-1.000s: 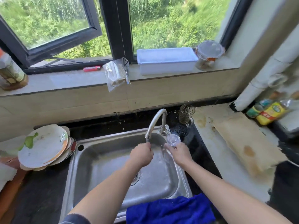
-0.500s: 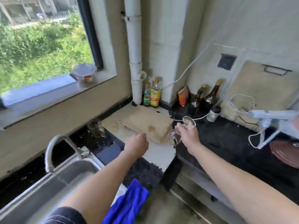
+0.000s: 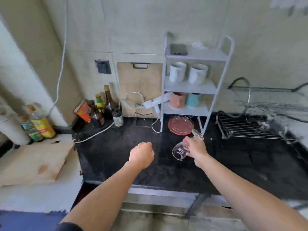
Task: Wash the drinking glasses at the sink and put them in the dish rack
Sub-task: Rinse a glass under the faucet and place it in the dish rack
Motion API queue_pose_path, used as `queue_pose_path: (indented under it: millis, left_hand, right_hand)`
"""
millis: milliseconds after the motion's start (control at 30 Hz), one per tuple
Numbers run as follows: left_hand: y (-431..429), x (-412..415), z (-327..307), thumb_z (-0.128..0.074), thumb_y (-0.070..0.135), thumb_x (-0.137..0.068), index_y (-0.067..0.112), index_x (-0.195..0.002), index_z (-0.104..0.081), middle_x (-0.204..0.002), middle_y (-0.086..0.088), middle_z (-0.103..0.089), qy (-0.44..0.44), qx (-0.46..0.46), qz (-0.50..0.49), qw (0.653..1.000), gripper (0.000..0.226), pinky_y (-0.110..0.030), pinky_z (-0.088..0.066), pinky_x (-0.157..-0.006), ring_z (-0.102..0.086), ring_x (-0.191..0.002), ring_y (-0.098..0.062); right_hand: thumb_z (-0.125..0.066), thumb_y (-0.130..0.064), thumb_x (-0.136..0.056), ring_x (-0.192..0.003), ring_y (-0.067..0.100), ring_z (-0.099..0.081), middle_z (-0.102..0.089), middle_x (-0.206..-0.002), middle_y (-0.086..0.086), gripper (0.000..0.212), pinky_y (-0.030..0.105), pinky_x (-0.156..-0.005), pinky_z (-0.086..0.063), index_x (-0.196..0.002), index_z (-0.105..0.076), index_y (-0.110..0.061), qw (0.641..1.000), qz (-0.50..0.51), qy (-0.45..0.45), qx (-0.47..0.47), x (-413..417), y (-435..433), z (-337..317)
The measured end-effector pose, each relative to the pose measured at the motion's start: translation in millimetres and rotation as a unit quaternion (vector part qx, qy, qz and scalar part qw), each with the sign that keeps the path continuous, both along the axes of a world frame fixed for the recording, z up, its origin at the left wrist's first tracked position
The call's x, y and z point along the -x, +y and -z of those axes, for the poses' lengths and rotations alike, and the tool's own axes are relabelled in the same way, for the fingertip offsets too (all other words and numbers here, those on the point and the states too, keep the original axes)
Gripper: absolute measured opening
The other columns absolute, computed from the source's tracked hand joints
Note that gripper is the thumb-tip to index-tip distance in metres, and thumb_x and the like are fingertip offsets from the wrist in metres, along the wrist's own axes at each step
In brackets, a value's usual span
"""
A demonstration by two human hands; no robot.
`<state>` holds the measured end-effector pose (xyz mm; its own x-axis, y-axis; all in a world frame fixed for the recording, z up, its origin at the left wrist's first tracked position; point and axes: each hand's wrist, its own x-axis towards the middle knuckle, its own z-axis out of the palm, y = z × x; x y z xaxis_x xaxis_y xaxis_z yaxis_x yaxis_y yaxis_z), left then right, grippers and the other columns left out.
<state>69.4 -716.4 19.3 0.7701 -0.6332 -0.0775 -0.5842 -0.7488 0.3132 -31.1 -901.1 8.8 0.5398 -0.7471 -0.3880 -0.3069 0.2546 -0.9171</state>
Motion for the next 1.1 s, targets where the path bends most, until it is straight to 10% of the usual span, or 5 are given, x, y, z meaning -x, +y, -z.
queue_pose_path:
  millis: [567,900,1100]
  left_hand:
    - [-356.7,30.3,-6.3,-0.042,0.026,-0.096,0.011,-0.099,-0.058,-0.099,-0.007,-0.058,0.002,0.087,0.268,0.959,0.021,-0.039,-0.049,-0.074,-0.059,-0.089,-0.028]
    - [-510.2,37.8,-15.1,-0.030,0.052,-0.099,0.010,-0.131,-0.039,-0.121,-0.008,-0.055,0.015,0.223,0.143,0.964,0.054,-0.034,-0.049,-0.073,-0.061,-0.101,-0.024]
    - [-542.6,54.4,0.4,-0.038,0.039,-0.100,0.015,-0.097,-0.044,-0.071,-0.005,-0.059,0.039,0.265,0.055,0.962,0.025,-0.030,-0.035,-0.055,-0.055,-0.061,-0.022]
  right_hand:
    - [-0.055,-0.019,-0.097,-0.092,0.023,-0.062,-0.067,-0.097,0.005,0.018,0.037,-0.086,-0.048,-0.106,-0.069,-0.014,0.958,0.138,0.188,0.164,121.9,-287.8,36.3]
    - [-0.055,-0.032,-0.096,-0.094,0.029,-0.064,-0.070,-0.099,0.008,0.023,0.038,-0.078,-0.051,-0.106,-0.071,-0.017,0.933,0.082,0.255,0.239,134.4,-434.4,70.2]
    - [-0.045,-0.041,-0.100,-0.100,0.031,-0.061,-0.064,-0.112,0.011,0.040,0.038,-0.081,-0.048,-0.119,-0.063,-0.010,0.924,-0.033,0.264,0.274,86.5,-504.4,99.5]
